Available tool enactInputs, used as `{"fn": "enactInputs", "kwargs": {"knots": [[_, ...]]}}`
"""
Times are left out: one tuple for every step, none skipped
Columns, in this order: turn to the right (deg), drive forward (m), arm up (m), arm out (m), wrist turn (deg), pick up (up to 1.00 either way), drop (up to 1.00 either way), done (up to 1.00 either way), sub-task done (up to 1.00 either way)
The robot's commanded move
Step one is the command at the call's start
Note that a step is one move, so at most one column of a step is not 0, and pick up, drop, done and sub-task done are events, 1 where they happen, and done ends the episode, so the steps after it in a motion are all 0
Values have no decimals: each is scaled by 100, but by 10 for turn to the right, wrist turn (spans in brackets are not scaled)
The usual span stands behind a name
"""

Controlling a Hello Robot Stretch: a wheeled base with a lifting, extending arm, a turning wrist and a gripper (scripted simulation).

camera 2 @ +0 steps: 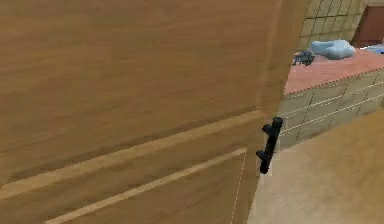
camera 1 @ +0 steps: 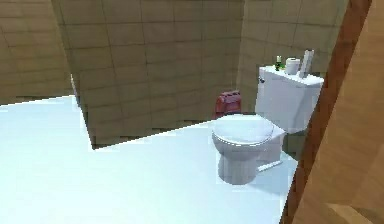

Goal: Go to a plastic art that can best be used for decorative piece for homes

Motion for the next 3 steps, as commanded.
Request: {"fn": "enactInputs", "kwargs": {"knots": [[-270,0,0,0,0,0,0,0,0],[0,45,0,0,0,0,0,0,0],[-450,0,0,0,0,0,0,0,0]]}}
